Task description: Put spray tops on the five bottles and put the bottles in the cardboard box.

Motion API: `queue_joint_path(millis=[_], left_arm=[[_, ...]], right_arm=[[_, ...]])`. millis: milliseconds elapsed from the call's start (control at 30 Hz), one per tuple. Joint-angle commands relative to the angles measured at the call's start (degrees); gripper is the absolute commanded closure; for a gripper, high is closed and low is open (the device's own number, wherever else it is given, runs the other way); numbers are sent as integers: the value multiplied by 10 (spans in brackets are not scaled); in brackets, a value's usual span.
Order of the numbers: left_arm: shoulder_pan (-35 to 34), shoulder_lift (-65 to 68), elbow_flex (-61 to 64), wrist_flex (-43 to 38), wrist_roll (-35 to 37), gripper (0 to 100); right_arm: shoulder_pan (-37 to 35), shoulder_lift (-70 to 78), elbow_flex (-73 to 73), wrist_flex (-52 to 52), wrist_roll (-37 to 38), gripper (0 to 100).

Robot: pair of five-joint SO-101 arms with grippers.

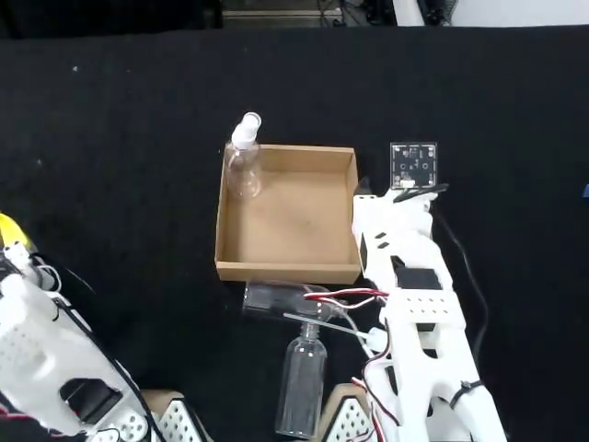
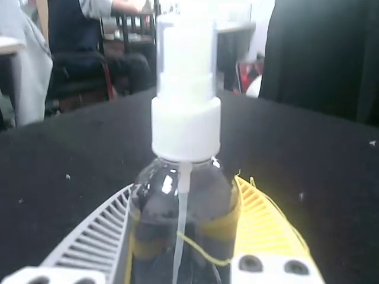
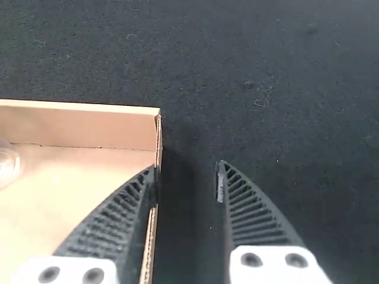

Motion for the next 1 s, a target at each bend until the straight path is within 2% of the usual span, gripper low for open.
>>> queue_joint_path(millis=[0,100,433,500,667,967], left_arm=[[-2,91,-22,-120,-40,970],[0,120,-30,-125,-98,970],[-7,126,-47,-125,-103,970],[-7,126,-42,-126,-91,970],[-24,125,-33,-127,-1,970],[-20,101,-7,-127,0,970]], right_arm=[[-11,1,-7,-15,1,858],[-11,1,-7,-15,1,858],[-9,5,-4,-31,1,858],[-9,5,-5,-31,1,858],[-9,5,-5,-31,1,858],[-9,5,-5,-31,1,858]])
